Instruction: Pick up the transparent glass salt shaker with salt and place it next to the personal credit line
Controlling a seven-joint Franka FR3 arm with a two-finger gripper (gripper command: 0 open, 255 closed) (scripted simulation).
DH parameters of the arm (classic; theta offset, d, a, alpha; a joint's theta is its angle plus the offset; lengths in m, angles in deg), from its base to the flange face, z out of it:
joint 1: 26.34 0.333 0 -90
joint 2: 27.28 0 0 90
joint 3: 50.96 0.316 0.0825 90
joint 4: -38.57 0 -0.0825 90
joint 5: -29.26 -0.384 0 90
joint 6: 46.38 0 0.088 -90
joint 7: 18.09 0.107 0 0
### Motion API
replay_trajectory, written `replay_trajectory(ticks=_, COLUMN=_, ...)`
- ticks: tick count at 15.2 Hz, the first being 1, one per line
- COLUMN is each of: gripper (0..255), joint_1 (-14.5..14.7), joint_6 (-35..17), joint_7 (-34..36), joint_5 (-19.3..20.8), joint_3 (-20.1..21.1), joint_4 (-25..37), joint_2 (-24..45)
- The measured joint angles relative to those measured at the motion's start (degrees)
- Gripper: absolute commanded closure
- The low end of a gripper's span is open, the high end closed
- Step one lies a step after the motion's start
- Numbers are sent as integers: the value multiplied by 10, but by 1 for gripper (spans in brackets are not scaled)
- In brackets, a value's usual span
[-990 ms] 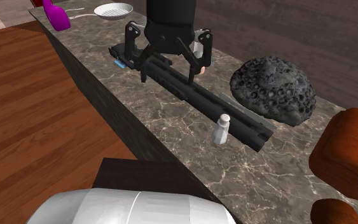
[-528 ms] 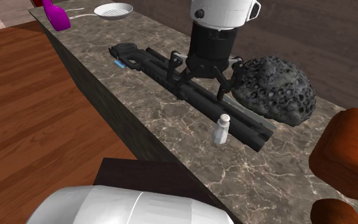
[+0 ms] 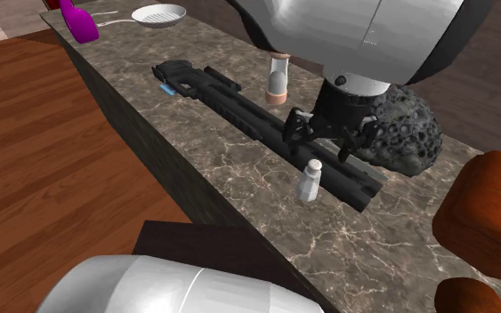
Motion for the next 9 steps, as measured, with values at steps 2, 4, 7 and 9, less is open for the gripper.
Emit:
replay_trajectory(ticks=2, gripper=0, joint_1=-4, joint_6=-26, joint_7=-10, joint_5=6, joint_3=-12, joint_4=-11, joint_2=10)
replay_trajectory(ticks=4, gripper=0, joint_1=-2, joint_6=-46, joint_7=-12, joint_5=7, joint_3=-18, joint_4=-19, joint_2=21)
replay_trajectory(ticks=7, gripper=0, joint_1=-2, joint_6=-73, joint_7=-14, joint_5=10, joint_3=-25, joint_4=-33, joint_2=34)
replay_trajectory(ticks=9, gripper=0, joint_1=-1, joint_6=-87, joint_7=-14, joint_5=11, joint_3=-27, joint_4=-41, joint_2=40)
